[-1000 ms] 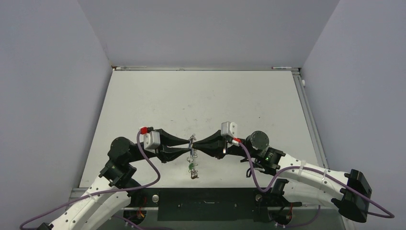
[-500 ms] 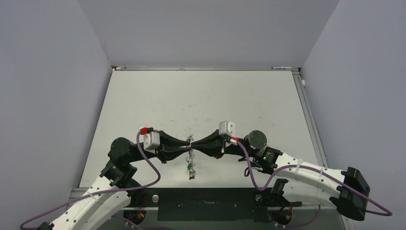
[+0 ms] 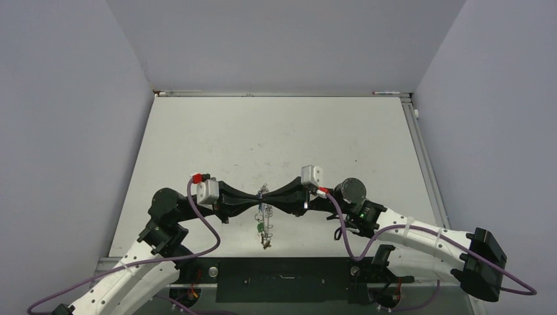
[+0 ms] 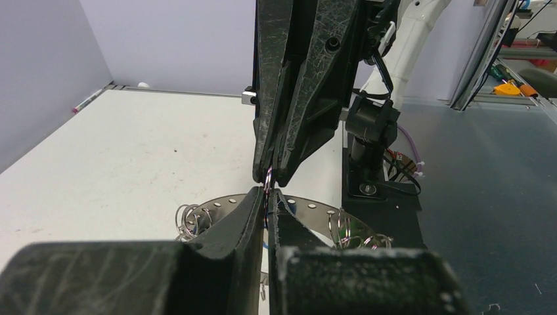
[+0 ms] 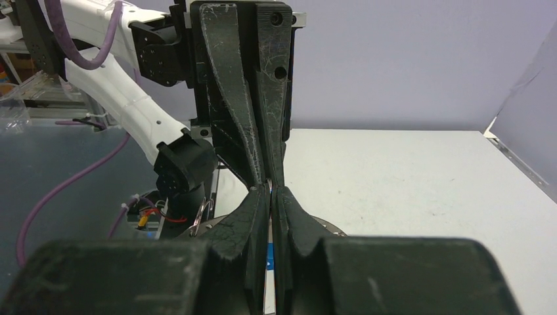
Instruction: Put the keys on the keyring
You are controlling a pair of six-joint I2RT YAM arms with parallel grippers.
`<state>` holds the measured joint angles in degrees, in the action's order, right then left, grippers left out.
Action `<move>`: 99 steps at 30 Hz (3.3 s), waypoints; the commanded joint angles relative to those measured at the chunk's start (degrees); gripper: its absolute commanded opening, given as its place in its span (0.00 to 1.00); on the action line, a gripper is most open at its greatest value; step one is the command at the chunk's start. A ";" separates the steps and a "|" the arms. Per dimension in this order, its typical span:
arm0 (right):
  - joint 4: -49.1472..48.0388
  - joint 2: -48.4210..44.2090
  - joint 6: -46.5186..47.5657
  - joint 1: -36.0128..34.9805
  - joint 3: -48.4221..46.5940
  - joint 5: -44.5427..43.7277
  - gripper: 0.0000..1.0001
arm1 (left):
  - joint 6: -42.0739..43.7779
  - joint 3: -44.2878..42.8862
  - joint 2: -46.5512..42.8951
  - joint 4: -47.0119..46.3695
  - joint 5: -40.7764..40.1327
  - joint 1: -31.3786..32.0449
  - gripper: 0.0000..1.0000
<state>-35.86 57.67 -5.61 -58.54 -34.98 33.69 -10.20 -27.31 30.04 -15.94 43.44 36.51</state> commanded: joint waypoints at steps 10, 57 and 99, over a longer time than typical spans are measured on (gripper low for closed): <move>2.64 -1.71 1.31 0.23 -2.93 3.46 0.42 | 6.61 -3.31 -1.10 7.46 -7.63 -0.30 0.00; 56.41 8.08 19.02 -0.50 -26.98 0.77 0.33 | 11.96 -5.64 5.44 15.86 -6.80 8.08 0.00; 56.06 11.49 18.95 -0.86 -26.49 5.55 0.05 | 11.90 -5.47 5.03 15.86 -6.83 8.06 0.00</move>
<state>22.81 68.95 13.06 -58.96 -60.29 36.88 0.91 -29.41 35.90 3.99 36.64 44.31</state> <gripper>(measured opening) 0.069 0.009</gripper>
